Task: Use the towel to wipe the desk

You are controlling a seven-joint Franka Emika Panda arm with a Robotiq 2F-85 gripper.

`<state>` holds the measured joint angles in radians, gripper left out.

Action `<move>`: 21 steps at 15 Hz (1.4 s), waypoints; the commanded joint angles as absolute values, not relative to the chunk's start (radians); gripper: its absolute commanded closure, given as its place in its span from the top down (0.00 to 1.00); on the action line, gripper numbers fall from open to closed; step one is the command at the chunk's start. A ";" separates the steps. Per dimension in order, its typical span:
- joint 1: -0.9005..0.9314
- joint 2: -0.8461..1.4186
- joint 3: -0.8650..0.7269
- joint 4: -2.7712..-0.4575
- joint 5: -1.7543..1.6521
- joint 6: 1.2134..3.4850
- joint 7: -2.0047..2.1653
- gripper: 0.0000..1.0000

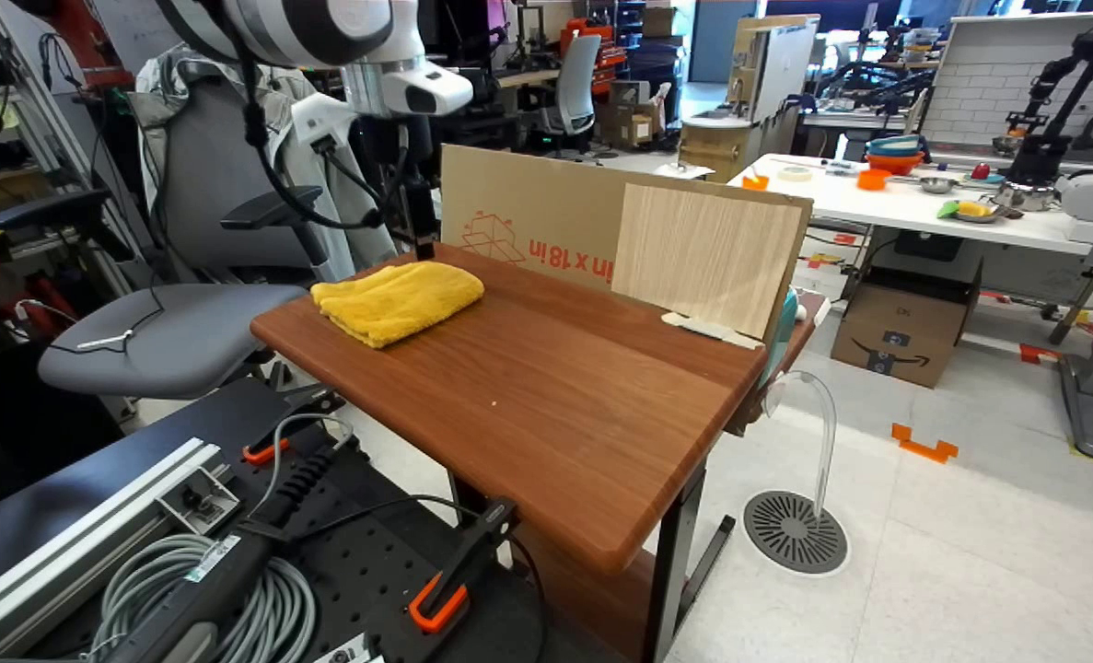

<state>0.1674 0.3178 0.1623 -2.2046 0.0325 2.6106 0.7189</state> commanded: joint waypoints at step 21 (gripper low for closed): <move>0.304 0.646 0.047 -2.002 0.065 2.598 0.743 1.00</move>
<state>0.3169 0.5942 0.0758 -2.0406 0.0440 2.6064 0.7618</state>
